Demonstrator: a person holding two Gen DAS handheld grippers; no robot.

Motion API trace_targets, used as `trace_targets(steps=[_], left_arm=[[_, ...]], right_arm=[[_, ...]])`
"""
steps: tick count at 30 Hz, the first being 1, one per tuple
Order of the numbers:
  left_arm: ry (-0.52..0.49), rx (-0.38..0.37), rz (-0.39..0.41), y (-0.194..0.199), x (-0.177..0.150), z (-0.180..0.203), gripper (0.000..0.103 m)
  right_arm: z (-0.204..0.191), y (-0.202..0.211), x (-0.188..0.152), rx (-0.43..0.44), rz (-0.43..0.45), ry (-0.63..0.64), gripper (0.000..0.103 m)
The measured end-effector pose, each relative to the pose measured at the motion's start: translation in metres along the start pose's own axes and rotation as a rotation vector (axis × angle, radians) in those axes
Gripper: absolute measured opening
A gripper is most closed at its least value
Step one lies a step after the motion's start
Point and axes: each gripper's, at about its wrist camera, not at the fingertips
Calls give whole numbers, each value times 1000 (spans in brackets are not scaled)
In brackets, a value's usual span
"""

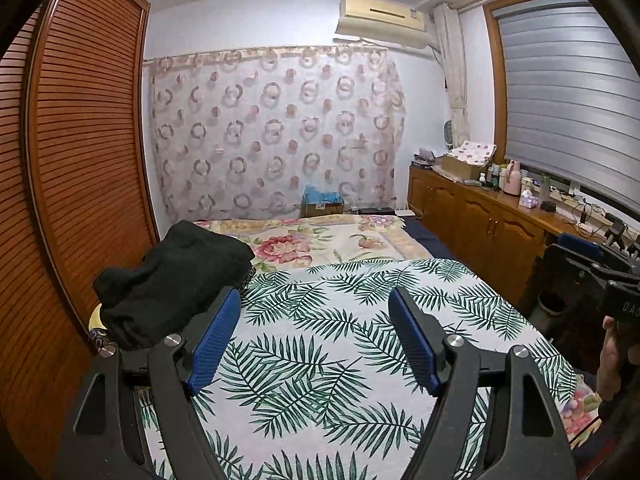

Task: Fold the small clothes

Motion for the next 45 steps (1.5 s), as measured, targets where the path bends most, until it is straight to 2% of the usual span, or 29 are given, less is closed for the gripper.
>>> trace_targets(steps=[11, 45], left_arm=[[9, -7, 3, 2, 0, -1, 77], [11, -6, 6, 2, -1, -3, 77]], right_arm=[[-6, -2, -3, -29, -1, -20, 81], [16, -1, -8, -24, 3, -16, 81]])
Point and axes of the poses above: each gripper's, at about its wrist camera, not at the fingertips, and y roughly against the way its jaws point, z to its right, x to its top, and after that the axes turned 5 degrees about y, right-handed
